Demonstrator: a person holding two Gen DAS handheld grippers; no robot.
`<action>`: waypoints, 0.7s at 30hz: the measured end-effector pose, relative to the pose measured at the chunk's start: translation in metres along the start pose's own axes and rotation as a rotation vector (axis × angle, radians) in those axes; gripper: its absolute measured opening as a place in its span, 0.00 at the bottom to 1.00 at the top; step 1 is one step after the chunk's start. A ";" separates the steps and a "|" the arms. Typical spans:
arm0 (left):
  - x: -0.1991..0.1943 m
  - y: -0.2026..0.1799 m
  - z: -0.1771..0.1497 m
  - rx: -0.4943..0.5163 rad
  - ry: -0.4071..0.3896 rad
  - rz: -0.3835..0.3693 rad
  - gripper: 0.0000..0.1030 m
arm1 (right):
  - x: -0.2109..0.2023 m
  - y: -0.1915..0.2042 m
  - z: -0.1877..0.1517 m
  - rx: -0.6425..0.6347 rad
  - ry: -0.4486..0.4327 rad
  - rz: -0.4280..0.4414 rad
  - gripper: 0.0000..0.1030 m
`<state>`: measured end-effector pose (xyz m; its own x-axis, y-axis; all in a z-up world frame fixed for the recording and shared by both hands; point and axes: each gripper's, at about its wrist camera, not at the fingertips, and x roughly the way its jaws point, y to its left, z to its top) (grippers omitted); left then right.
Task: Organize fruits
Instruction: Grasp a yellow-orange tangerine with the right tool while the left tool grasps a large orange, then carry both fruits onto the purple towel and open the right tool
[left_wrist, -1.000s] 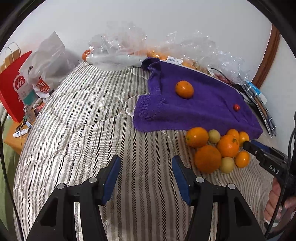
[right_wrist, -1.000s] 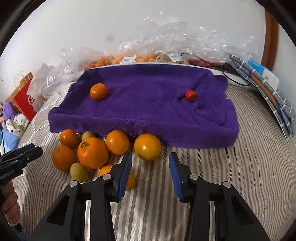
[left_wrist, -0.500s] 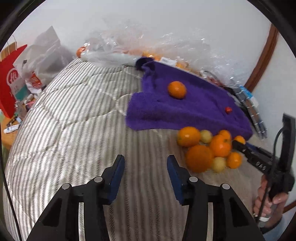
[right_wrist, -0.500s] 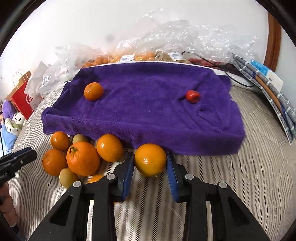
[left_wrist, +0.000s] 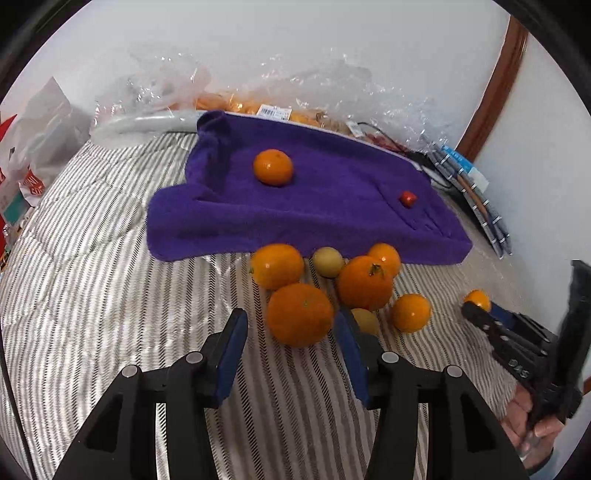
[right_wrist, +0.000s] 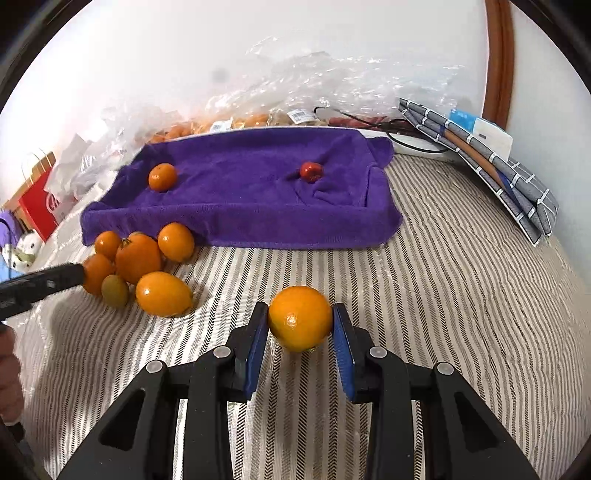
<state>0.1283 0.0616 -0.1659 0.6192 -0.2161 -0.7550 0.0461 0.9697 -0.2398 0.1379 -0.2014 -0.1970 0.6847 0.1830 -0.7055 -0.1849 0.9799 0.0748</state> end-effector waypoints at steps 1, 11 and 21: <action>0.004 -0.002 0.000 0.000 0.005 0.002 0.46 | -0.001 -0.001 0.000 0.006 -0.004 0.005 0.33; 0.001 -0.002 -0.001 0.009 0.002 0.034 0.38 | 0.001 -0.014 -0.001 0.073 -0.002 0.106 0.33; 0.003 0.007 -0.011 0.037 -0.009 0.095 0.40 | 0.003 -0.017 -0.002 0.094 0.005 0.115 0.33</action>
<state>0.1220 0.0663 -0.1760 0.6293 -0.1219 -0.7676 0.0154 0.9894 -0.1445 0.1419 -0.2176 -0.2018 0.6592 0.2945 -0.6919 -0.1953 0.9556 0.2207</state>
